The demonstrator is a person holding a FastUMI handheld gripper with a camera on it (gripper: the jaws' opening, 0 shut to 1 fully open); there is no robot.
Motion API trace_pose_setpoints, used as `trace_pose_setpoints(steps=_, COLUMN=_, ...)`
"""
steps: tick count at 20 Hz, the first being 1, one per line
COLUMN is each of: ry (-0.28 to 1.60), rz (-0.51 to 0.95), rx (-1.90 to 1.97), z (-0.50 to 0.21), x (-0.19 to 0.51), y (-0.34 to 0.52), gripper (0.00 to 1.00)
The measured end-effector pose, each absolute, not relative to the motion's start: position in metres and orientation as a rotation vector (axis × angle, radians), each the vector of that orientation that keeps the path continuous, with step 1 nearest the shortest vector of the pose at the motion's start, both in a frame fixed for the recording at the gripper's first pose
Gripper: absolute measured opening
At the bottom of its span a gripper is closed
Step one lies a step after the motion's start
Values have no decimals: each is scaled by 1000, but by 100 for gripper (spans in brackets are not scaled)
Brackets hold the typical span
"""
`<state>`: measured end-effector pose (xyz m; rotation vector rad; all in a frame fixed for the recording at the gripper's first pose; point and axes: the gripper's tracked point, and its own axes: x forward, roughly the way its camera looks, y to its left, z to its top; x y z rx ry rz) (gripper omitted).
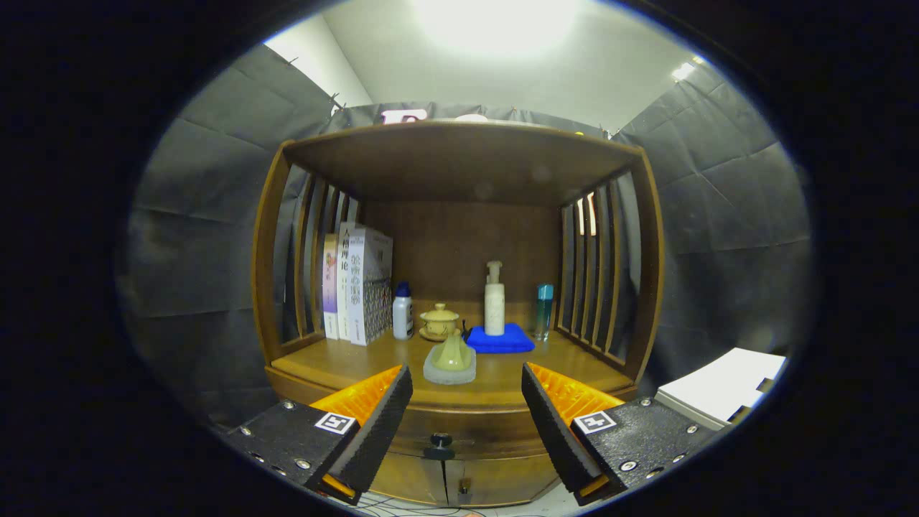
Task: Pull open the drawer, take out the items inside it, and place them on the countertop above the cabinet.
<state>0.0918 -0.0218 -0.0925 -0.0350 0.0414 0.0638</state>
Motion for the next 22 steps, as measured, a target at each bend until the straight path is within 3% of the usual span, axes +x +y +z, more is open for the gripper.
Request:
trace_pose_setpoints(steps=7, ry=-33, rz=30, rx=-80, z=-6, x=76, y=-46, gripper=95)
trace_pose_setpoints(steps=10, ry=-47, rz=-17, rx=-146, z=0, x=58, y=-59, gripper=95)
trace_pose_setpoints(steps=14, ry=10, rz=35, rx=-84, z=-17, x=42, y=-46, gripper=95)
trace_pose_setpoints(steps=22, ry=-52, rz=9, rx=-114, z=26, x=16, y=-59, gripper=95)
